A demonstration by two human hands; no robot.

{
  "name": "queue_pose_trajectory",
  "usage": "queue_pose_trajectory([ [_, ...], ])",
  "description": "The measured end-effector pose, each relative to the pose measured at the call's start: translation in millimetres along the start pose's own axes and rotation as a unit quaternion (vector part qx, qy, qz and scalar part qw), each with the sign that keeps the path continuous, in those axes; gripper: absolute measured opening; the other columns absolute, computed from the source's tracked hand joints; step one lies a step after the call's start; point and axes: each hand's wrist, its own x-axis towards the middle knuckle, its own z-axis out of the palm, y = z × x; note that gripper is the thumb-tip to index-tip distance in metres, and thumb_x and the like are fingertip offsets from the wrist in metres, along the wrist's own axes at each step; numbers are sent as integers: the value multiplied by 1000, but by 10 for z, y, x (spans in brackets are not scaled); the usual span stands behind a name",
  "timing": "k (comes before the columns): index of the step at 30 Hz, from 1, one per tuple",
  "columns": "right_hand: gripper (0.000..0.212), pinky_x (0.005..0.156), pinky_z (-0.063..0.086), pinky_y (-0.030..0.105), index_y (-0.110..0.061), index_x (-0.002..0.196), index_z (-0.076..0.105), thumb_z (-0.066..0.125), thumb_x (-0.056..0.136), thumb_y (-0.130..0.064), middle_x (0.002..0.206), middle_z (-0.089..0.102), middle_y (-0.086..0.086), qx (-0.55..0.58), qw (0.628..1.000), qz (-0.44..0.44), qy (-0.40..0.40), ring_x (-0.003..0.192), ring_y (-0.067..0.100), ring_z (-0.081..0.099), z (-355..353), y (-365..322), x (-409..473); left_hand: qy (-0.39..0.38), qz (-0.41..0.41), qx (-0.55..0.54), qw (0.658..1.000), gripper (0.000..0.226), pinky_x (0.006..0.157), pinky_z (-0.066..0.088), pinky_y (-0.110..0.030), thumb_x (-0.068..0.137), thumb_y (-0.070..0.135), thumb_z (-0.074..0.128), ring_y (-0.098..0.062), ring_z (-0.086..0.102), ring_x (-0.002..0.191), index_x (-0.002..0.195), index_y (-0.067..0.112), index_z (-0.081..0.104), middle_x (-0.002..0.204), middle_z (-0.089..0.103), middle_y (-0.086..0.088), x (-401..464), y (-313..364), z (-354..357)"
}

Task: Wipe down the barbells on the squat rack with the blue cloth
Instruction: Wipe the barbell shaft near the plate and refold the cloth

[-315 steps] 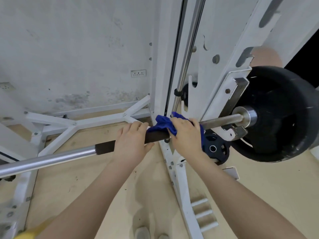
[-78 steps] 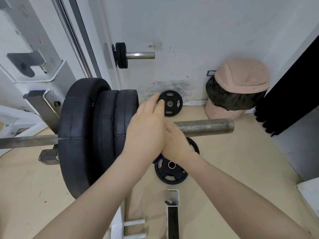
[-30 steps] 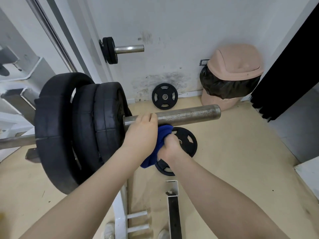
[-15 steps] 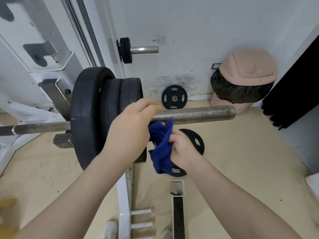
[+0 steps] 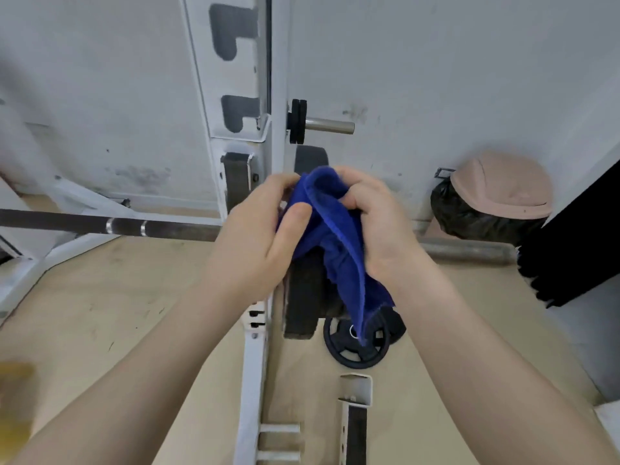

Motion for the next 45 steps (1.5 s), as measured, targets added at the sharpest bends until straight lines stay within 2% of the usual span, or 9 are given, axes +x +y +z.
queue_pose_trajectory([
  [10, 25, 62, 48, 32, -10, 74, 62, 40, 62, -6, 71, 59, 13, -46, 993, 79, -71, 68, 25, 54, 2217, 607, 525, -72, -68, -105, 990, 22, 67, 39, -7, 78, 41, 42, 7, 55, 78, 99, 45, 46, 84, 59, 34, -651, -1262, -1958],
  [13, 21, 58, 46, 27, -5, 75, 55, 38, 64, -2, 75, 54, 13, -54, 988, 112, -95, 69, 24, 51, 2770, 902, 703, -99, -136, -22, 986, 9, 55, 36, -9, 80, 37, 57, 6, 52, 59, 84, 29, 55, 63, 55, 17, -883, -1632, -2497],
  [18, 27, 63, 41, 29, -9, 73, 58, 38, 55, -7, 73, 56, 9, -125, 965, 121, -195, 70, 20, 51, 3402, 1303, 934, -75, -215, 17, 974, 25, 56, 38, -21, 75, 25, 72, -6, 46, 64, 73, 12, 51, 74, 48, 3, -1182, -2191, -3049],
  [23, 25, 80, 48, 33, -24, 93, 64, 48, 74, -26, 93, 67, -1, -206, 922, 131, -299, 83, 13, 62, 3868, 1574, 1235, -60, -294, 23, 954, 26, 42, 36, -17, 78, 11, 65, -12, 52, 51, 65, 23, 45, 57, 49, 8, -1219, -2582, -3388],
  [27, 33, 75, 50, 28, -15, 96, 65, 44, 93, -40, 85, 67, 1, -201, 929, 144, -276, 76, 11, 63, 4282, 1626, 1579, -12, -330, 2, 944, 12, 40, 41, -27, 81, 11, 62, -14, 54, 42, 82, 10, 49, 62, 57, -2, -1079, -2907, -3748],
  [31, 30, 90, 51, 40, -22, 97, 67, 61, 78, -44, 96, 72, 1, -273, 902, 124, -312, 92, 19, 67, 4728, 1776, 2047, -12, -297, 7, 955, 21, 46, 46, -18, 80, -8, 52, -5, 56, 52, 79, 13, 50, 65, 57, 2, -891, -3285, -4165],
  [35, 19, 69, 52, 20, -18, 96, 63, 68, 80, -25, 88, 69, -4, -307, 857, 108, -399, 79, 7, 66, 5128, 1808, 2437, 28, -313, 40, 948, 32, 45, 42, -16, 77, -2, 56, -5, 53, 52, 75, 29, 48, 66, 59, 7, -722, -3672, -4553],
  [39, 10, 53, 40, 23, -9, 84, 56, 54, 79, -1, 72, 58, 4, -417, 838, 35, -351, 62, 13, 51, 5479, 1971, 2753, 60, -328, 36, 942, 17, 42, 39, -14, 80, 4, 55, -11, 52, 56, 86, 19, 50, 72, 61, -1, -629, -4019, -4859],
  [45, 19, 55, 36, 16, -16, 78, 54, 50, 93, -27, 74, 56, -4, -466, 833, 37, -295, 65, 9, 50, 6037, 2136, 3013, 106, -367, -77, 921, 18, 54, 40, -23, 85, 3, 44, -11, 47, 60, 79, 20, 48, 67, 53, 5, -685, -4483, -5436],
])
